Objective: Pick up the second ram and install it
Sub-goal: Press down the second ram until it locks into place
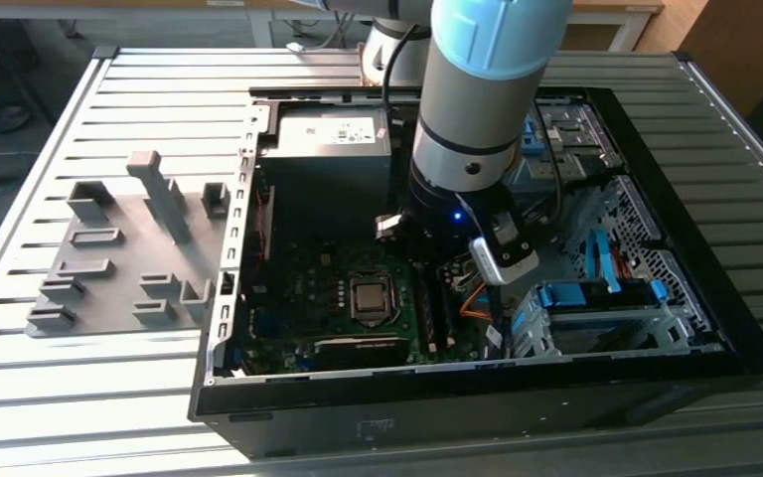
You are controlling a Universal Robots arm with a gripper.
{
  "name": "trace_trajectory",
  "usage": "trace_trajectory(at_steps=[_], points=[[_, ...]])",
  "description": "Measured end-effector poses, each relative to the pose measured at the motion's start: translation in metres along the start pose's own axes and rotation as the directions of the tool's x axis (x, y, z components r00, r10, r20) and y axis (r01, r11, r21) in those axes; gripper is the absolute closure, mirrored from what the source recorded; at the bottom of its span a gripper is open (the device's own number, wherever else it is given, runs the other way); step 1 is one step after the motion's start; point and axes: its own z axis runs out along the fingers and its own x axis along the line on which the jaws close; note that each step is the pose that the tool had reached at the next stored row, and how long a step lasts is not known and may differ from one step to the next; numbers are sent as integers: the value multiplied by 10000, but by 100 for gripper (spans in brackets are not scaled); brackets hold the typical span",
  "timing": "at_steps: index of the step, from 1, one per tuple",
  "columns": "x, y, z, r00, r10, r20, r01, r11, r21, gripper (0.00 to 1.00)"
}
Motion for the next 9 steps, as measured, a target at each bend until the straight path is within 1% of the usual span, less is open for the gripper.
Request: trace_trajectory(at_steps=[5,7,9], points=[[0,0,32,10000,0,2,0,10000,-11,89],[-1,1,33,10000,1,2,-1,10000,-25,89],[-1,5,12,10000,0,11,0,10000,-56,89]])
